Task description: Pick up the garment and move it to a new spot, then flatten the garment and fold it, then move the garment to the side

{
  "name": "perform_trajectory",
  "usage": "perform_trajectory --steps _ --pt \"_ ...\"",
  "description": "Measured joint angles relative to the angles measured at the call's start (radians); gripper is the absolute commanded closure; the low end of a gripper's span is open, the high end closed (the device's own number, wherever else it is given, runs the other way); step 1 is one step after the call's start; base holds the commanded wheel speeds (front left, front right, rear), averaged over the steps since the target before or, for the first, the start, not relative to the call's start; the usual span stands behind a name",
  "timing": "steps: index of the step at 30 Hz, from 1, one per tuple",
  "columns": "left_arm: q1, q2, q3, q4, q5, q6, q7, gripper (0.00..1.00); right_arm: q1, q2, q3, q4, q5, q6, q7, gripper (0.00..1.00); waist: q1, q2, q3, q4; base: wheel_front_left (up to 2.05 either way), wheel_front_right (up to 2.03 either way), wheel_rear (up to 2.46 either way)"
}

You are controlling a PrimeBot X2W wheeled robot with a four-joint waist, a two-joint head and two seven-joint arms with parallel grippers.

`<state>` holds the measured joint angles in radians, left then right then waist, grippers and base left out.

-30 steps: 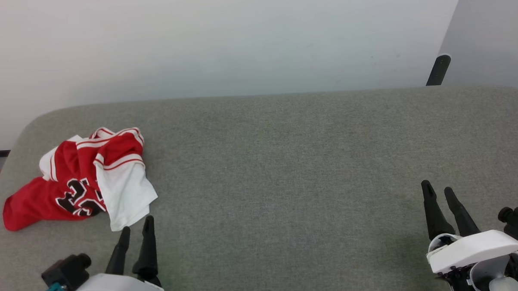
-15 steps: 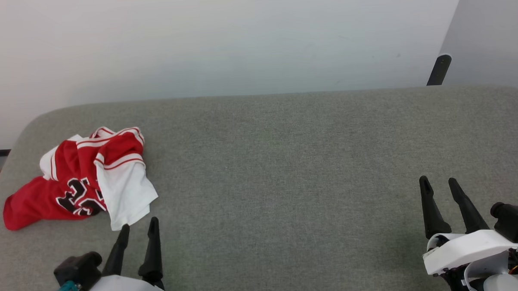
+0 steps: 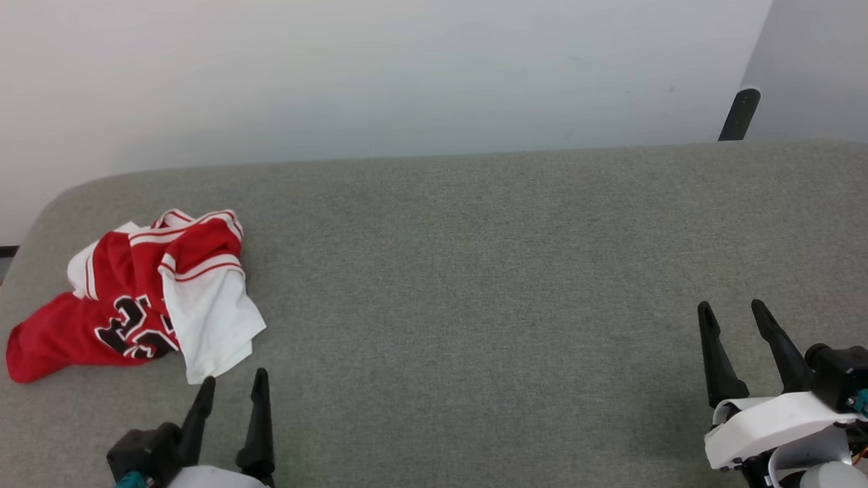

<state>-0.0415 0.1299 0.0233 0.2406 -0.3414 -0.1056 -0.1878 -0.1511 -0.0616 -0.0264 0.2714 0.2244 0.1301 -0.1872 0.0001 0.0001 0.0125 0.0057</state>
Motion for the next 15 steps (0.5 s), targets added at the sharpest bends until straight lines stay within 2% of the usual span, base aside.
perform_trajectory --steps 15 --pt "-0.012 0.001 0.007 0.016 0.120 -0.004 -0.033 0.00 -0.001 0.007 -0.025 0.027 -0.142 0.000 -0.033 0.00 0.0000 0.0000 0.008 0.006 0.00 0.00 0.00"
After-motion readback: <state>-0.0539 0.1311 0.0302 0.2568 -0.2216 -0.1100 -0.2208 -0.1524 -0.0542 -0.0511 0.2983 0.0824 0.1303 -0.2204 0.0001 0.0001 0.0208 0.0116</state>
